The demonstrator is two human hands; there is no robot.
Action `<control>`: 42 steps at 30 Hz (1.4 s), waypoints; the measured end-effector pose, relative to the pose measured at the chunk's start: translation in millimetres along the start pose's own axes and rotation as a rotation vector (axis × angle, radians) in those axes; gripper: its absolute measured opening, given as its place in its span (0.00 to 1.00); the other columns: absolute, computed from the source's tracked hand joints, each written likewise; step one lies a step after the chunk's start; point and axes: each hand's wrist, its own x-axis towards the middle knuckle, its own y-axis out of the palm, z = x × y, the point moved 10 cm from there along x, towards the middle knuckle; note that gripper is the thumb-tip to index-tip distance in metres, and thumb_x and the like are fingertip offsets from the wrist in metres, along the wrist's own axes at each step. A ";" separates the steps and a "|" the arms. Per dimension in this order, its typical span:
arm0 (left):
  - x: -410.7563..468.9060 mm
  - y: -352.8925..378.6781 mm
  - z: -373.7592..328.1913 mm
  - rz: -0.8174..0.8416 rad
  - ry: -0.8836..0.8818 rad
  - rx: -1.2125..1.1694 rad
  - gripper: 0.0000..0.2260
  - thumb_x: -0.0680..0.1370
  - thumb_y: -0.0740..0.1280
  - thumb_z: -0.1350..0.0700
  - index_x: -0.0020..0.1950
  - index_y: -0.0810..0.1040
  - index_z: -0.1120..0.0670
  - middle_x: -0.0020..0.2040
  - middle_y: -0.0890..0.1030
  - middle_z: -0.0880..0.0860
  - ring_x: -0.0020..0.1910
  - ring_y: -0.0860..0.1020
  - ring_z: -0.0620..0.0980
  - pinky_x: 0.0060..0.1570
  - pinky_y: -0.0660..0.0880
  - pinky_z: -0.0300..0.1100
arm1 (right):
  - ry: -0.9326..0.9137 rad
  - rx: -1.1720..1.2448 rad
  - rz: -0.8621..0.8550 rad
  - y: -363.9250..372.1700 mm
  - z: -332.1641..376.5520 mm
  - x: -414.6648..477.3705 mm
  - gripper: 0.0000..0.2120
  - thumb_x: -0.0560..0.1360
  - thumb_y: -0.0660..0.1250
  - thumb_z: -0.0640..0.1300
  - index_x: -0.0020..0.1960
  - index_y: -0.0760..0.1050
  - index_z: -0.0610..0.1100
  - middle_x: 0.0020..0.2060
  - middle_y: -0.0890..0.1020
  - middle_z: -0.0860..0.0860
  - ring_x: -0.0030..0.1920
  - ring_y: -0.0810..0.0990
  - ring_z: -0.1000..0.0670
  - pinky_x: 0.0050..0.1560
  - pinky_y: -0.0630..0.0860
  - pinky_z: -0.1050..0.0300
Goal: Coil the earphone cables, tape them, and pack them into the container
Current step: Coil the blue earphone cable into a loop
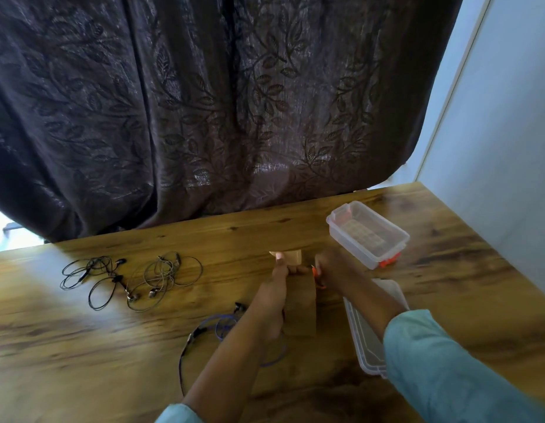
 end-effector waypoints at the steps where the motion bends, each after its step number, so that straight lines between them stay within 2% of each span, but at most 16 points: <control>1: 3.0 -0.4 -0.3 0.010 -0.011 -0.038 0.26 0.79 0.51 0.36 0.44 0.81 0.52 0.44 0.84 0.56 0.48 0.80 0.54 0.52 0.77 0.50 | -0.006 -0.003 -0.013 1.1 2.9 1.1 0.09 0.76 0.66 0.41 0.39 0.69 0.47 0.45 0.77 0.46 0.50 0.78 0.48 0.55 0.76 0.54; 3: 8.2 -0.6 -5.5 0.019 0.009 -0.105 0.27 0.79 0.51 0.37 0.47 0.80 0.55 0.42 0.84 0.55 0.44 0.82 0.52 0.44 0.78 0.46 | -0.012 -0.017 -0.018 3.7 5.7 6.3 0.01 0.76 0.65 0.41 0.47 0.75 0.43 0.47 0.79 0.46 0.50 0.79 0.48 0.55 0.76 0.54; 7: 21.8 -3.6 -26.8 -0.010 0.117 -0.165 0.27 0.79 0.51 0.37 0.44 0.77 0.57 0.33 0.84 0.52 0.31 0.82 0.46 0.29 0.76 0.38 | -0.007 0.196 -0.031 -0.2 4.8 11.1 0.07 0.79 0.62 0.43 0.48 0.78 0.43 0.46 0.80 0.47 0.47 0.79 0.49 0.50 0.76 0.56; 10: 36.4 -9.6 -45.5 -0.020 0.166 -0.274 0.27 0.79 0.50 0.36 0.41 0.74 0.56 0.45 0.82 0.58 0.46 0.81 0.55 0.45 0.79 0.48 | -0.001 0.840 -0.054 -21.6 4.2 -10.0 0.17 0.81 0.56 0.56 0.46 0.78 0.47 0.39 0.81 0.53 0.40 0.79 0.55 0.40 0.71 0.61; 12: 42.9 -11.9 -53.1 -0.007 0.187 -0.359 0.27 0.79 0.49 0.36 0.40 0.72 0.57 0.49 0.80 0.60 0.51 0.78 0.57 0.53 0.76 0.51 | -0.128 0.977 -0.016 -31.9 18.4 -22.1 0.16 0.79 0.58 0.59 0.52 0.79 0.51 0.43 0.82 0.59 0.45 0.79 0.60 0.43 0.70 0.64; 16: 51.8 -11.4 -48.8 0.004 0.174 -0.444 0.27 0.78 0.49 0.35 0.41 0.73 0.56 0.48 0.80 0.59 0.47 0.79 0.55 0.52 0.75 0.51 | -0.290 0.746 -0.137 -37.4 35.3 -20.3 0.16 0.76 0.68 0.42 0.63 0.75 0.46 0.48 0.80 0.56 0.46 0.78 0.61 0.42 0.69 0.74; 18: 50.7 -13.7 -46.6 0.003 0.170 -0.429 0.25 0.79 0.50 0.36 0.43 0.73 0.56 0.44 0.80 0.57 0.42 0.80 0.53 0.43 0.78 0.47 | -0.306 0.641 -0.216 -38.3 37.8 -17.2 0.18 0.75 0.68 0.39 0.65 0.74 0.44 0.52 0.82 0.51 0.48 0.79 0.58 0.42 0.69 0.76; 20: 46.3 -24.4 -44.1 -0.034 0.152 -0.313 0.24 0.80 0.51 0.38 0.46 0.74 0.56 0.40 0.81 0.54 0.39 0.79 0.51 0.37 0.76 0.44 | -0.334 0.452 -0.280 -37.2 44.9 -15.8 0.20 0.76 0.65 0.40 0.67 0.72 0.48 0.59 0.81 0.49 0.58 0.79 0.50 0.52 0.74 0.65; 22: 42.4 -40.2 -34.9 -0.066 0.095 -0.174 0.24 0.79 0.52 0.38 0.51 0.77 0.57 0.44 0.83 0.54 0.46 0.80 0.53 0.44 0.77 0.47 | -0.340 0.149 -0.340 -33.6 54.1 -16.4 0.22 0.77 0.63 0.41 0.70 0.68 0.51 0.64 0.77 0.49 0.63 0.75 0.47 0.59 0.74 0.52; 24: 39.3 -69.1 -26.3 -0.152 0.068 -0.042 0.24 0.79 0.53 0.38 0.56 0.77 0.55 0.51 0.82 0.54 0.50 0.79 0.53 0.55 0.75 0.49 | -0.358 -0.022 -0.367 -27.0 63.8 -16.0 0.22 0.78 0.63 0.42 0.71 0.67 0.54 0.65 0.75 0.50 0.65 0.73 0.47 0.60 0.72 0.50; 26: 33.9 -101.4 -24.4 -0.235 0.097 0.010 0.24 0.80 0.53 0.40 0.61 0.76 0.57 0.48 0.79 0.52 0.44 0.76 0.49 0.47 0.73 0.44 | -0.379 -0.087 -0.365 -19.3 71.3 -14.0 0.21 0.78 0.62 0.43 0.70 0.68 0.54 0.66 0.75 0.52 0.65 0.73 0.48 0.61 0.70 0.51; 28: 25.4 -129.1 -23.6 -0.278 0.116 0.053 0.24 0.81 0.53 0.41 0.60 0.77 0.58 0.45 0.76 0.52 0.37 0.71 0.47 0.38 0.68 0.40 | -0.358 -0.116 -0.366 -13.9 75.0 -13.6 0.21 0.78 0.62 0.42 0.70 0.68 0.53 0.66 0.74 0.51 0.66 0.72 0.48 0.62 0.69 0.50; 33: -2.2 -173.6 -9.2 -0.371 0.117 0.010 0.15 0.82 0.55 0.45 0.52 0.76 0.53 0.41 0.77 0.51 0.35 0.71 0.46 0.35 0.64 0.40 | -0.317 -0.137 -0.483 -24.8 99.0 -28.5 0.26 0.75 0.63 0.38 0.72 0.64 0.47 0.68 0.70 0.48 0.67 0.69 0.42 0.61 0.69 0.44; 37: -16.7 -188.5 2.1 -0.436 0.131 0.051 0.11 0.82 0.56 0.51 0.55 0.74 0.54 0.39 0.77 0.50 0.35 0.72 0.46 0.28 0.69 0.34 | -0.437 0.157 -0.328 -10.1 137.2 -36.5 0.16 0.76 0.62 0.42 0.62 0.74 0.51 0.57 0.78 0.52 0.54 0.78 0.48 0.51 0.76 0.52; 39: -19.9 -197.1 10.8 -0.463 0.120 0.134 0.15 0.82 0.57 0.48 0.59 0.75 0.57 0.43 0.79 0.52 0.39 0.76 0.50 0.36 0.74 0.40 | -0.450 0.278 -0.199 6.3 151.3 -39.9 0.09 0.77 0.64 0.46 0.56 0.77 0.51 0.51 0.81 0.53 0.49 0.79 0.52 0.47 0.76 0.56; 42: -22.9 -206.4 25.7 -0.482 0.104 0.249 0.25 0.77 0.57 0.37 0.61 0.76 0.55 0.54 0.81 0.57 0.54 0.79 0.59 0.57 0.75 0.55 | -0.498 0.276 -0.106 26.3 168.5 -48.9 0.11 0.76 0.66 0.50 0.58 0.76 0.51 0.51 0.80 0.55 0.50 0.79 0.52 0.48 0.76 0.56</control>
